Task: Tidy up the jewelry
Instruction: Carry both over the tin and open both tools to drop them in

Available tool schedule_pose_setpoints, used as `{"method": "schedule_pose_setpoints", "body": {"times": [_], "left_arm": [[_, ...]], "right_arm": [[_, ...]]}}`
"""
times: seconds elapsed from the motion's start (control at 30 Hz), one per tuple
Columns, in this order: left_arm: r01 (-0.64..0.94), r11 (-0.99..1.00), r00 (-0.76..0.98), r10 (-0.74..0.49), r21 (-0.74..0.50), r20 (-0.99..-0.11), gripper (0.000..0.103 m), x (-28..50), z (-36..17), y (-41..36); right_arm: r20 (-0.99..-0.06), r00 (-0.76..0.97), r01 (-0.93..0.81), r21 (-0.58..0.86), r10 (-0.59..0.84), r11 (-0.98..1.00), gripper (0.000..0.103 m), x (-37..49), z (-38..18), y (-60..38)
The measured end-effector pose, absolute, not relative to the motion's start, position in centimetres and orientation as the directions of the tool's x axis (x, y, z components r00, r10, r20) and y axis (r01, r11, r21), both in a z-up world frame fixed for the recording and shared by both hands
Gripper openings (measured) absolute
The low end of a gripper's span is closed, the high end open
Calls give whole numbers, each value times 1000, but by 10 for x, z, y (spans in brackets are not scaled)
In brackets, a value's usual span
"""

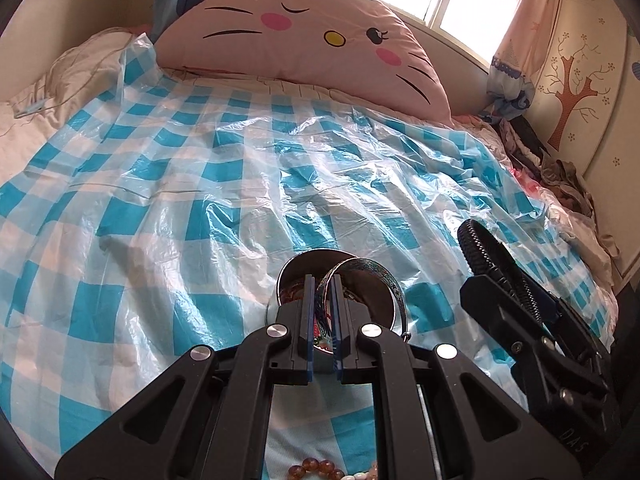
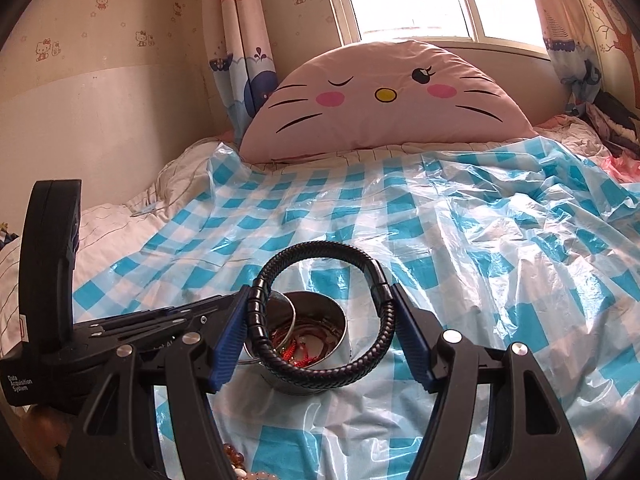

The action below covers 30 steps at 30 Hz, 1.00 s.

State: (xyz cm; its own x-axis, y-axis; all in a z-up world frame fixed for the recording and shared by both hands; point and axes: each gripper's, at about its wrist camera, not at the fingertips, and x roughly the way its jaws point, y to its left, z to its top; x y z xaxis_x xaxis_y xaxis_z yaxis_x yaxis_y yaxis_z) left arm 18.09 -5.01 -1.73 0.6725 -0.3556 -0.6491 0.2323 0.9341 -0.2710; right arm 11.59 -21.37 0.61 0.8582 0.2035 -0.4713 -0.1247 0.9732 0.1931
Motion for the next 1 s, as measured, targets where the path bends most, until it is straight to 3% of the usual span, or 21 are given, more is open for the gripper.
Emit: {"method": "schedule_pose_setpoints", "body": {"times": [0.67, 1.0], "left_arm": [[178, 905, 572, -414, -386, -708, 10, 218, -55, -43], [83, 905, 629, -372, -417, -682, 10, 214, -50, -20]], "right_arm": [[-530, 824, -155, 131, 201, 979, 66, 150, -17, -205], [-550, 807, -192, 105, 218, 976, 66, 158, -23, -189]]}}
